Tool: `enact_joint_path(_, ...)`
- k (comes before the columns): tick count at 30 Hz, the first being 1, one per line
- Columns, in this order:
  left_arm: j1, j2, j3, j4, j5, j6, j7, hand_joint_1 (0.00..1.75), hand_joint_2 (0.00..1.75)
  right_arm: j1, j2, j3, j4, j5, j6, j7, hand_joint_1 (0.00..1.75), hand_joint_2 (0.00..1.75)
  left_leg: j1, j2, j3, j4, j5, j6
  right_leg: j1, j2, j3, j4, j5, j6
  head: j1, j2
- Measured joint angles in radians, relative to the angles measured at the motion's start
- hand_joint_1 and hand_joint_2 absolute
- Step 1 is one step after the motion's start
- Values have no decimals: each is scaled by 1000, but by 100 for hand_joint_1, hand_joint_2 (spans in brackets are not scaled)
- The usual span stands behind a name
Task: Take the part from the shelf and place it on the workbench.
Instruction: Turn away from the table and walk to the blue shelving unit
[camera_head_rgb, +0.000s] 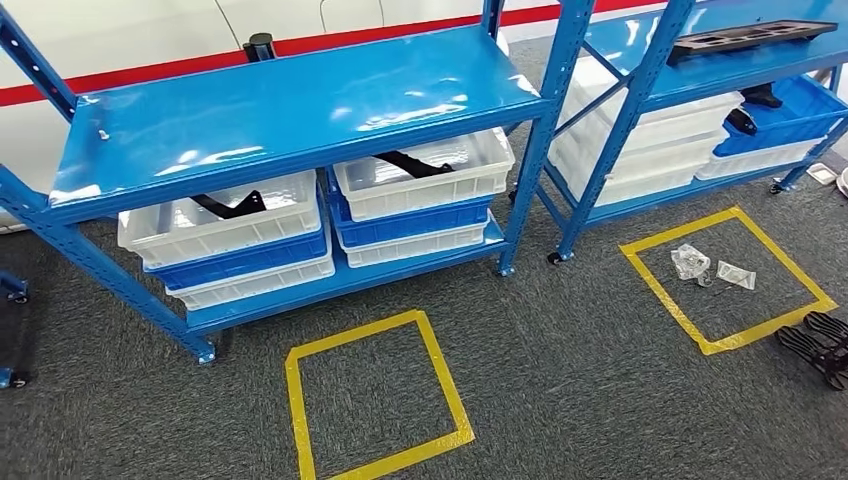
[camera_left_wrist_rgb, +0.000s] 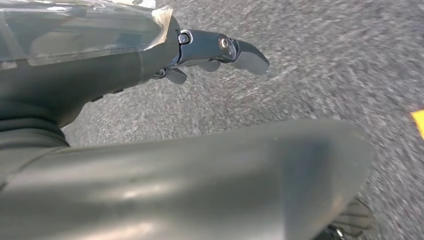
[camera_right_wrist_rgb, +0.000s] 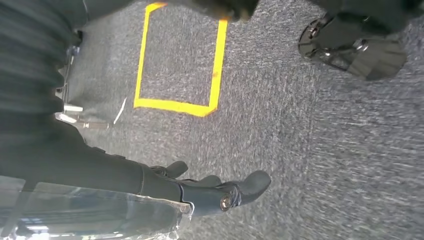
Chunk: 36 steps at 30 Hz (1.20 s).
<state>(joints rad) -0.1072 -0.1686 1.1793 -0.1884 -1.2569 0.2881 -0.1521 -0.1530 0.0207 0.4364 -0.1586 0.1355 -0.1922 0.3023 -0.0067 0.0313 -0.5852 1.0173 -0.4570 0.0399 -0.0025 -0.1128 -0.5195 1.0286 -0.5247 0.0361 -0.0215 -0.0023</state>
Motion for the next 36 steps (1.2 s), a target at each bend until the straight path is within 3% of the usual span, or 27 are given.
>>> enact_joint_path(1, 0, -1, 0, 0, 1, 1, 0, 0, 0, -1, 0, 0, 0, 1, 0, 0, 0, 175, 4, -11, 5, -8, 6, 5, 0, 25, -10, 24, -14, 2, 2, 0)
enact_joint_path(3, -2, -2, 0, 0, 1, 3, 1, 0, 0, 0, -2, 0, 0, 2, 0, -1, 0, 175, 9, -36, 6, -14, 13, 11, -5, 85, -63, 136, -63, -1, 8, 0)
enact_joint_path(5, -3, -4, 0, 0, 2, 3, 1, 0, 0, 3, -4, 0, 0, 3, 1, -1, 0, 87, 9, -66, 4, -14, 14, 13, -8, 106, -122, 251, -100, 2, 11, 0)
enact_joint_path(6, -1, -5, 0, 0, 2, 4, 2, 0, 0, 5, -6, 0, 0, 4, 1, 0, 0, 44, 10, -79, 3, -13, 15, 12, -10, 108, -130, 262, -95, 9, 11, 0)
enact_joint_path(7, 1, -5, 0, 0, 2, 4, 2, 0, 0, 6, -8, 0, 0, 5, 2, 0, 0, 0, 12, -91, 4, -11, 14, 10, -13, 109, -119, 231, -74, 21, 12, 0)
enact_joint_path(9, 4, -5, 0, 0, 4, 6, 2, 0, 0, 5, -9, 0, 0, 6, 1, 3, 0, 0, 15, -107, 3, -4, 11, 1, -23, 115, -64, 99, -14, 46, 14, 0)
enact_joint_path(10, 4, -5, 0, 0, 4, 6, 2, 0, 0, 3, -8, 0, 0, 6, 0, 4, 0, 0, 14, -112, 1, 1, 7, -5, -26, 121, -41, 42, 8, 48, 15, 0)
enact_joint_path(11, 4, -5, 0, 0, 4, 7, 2, 0, 0, 2, -7, 0, 0, 6, 0, 5, 0, 0, 13, -115, -1, 5, 4, -12, -28, 126, -27, 11, 18, 45, 15, 0)
enact_joint_path(14, 5, -5, 0, 0, 7, 8, 2, 0, 0, 1, -3, 0, 0, 6, -1, 7, 0, 0, 13, -117, -4, 5, 4, -25, -25, 128, -21, -1, 25, 15, 13, 0)
enact_joint_path(16, 5, -4, 0, 0, 9, 8, 2, 0, 0, 1, -2, 0, 0, 6, -6, 8, 0, 0, 16, -90, -17, 35, -17, -33, -27, 123, -21, -3, 28, 0, 10, 0)
enact_joint_path(18, 2, -4, 0, 0, 11, 7, 2, 0, 0, 3, -3, 0, 0, 4, -11, 8, 0, 0, 17, -53, -66, 141, -76, -40, -25, 114, -21, -4, 28, -12, 6, 0)
enact_joint_path(20, 2, -5, 0, 0, 12, 5, 4, 0, 0, 7, -3, 0, 0, 2, -13, 8, 0, 0, 18, -39, -127, 264, -125, -43, -20, 104, -22, -4, 27, -18, 5, 0)
enact_joint_path(21, 2, -5, 0, 0, 13, 5, 5, 0, 0, 8, -3, 0, 0, 2, -14, 9, 0, 0, 18, -37, -141, 288, -126, -43, -18, 100, -21, -4, 26, -19, 5, 0)
enact_joint_path(22, 3, -5, 0, 0, 14, 4, 6, 0, 0, 9, -3, 0, 0, 3, -17, 9, 0, 0, 17, -36, -134, 274, -107, -40, -18, 97, -21, -4, 26, -19, 5, 0)
enact_joint_path(24, 3, -5, 0, 0, 17, 4, 8, 0, 0, 7, -2, 0, 0, 8, -24, 9, 0, 0, 16, -31, -72, 151, -43, -29, -16, 95, -18, -4, 25, -19, 5, 0)
enact_joint_path(26, 0, -5, 0, 0, 20, 5, 9, 0, 87, 5, 0, 0, 0, 13, -31, 9, 0, 0, 11, -24, -16, 41, -8, -20, -10, 94, -19, -3, 23, -15, 6, 0)
enact_joint_path(27, -1, -5, 0, 0, 20, 5, 9, 0, 131, 4, 0, 0, 0, 15, -35, 9, 0, 0, 9, -21, -6, 18, -6, -22, -5, 93, -21, -2, 20, -15, 6, 0)
enact_joint_path(28, -2, -6, 1, 0, 21, 5, 9, 0, 175, 4, 0, 0, 0, 16, -37, 9, 0, 44, 6, -22, -5, 14, -7, -26, -1, 92, -24, -1, 18, -14, 7, 0)
enact_joint_path(31, 0, -6, 1, 0, 21, 5, 11, 0, 175, 3, 0, 0, 0, 19, -42, 6, 0, 175, -1, -25, -3, 13, -5, -27, -1, 90, -26, -2, 16, -12, 7, 0)
enact_joint_path(36, 0, -6, 2, 0, 21, 5, 12, 0, 175, 3, 2, 0, 0, 21, -45, 2, 0, 175, -5, -28, -4, 13, -6, -17, -4, 90, -18, -10, 21, -4, 7, 0)
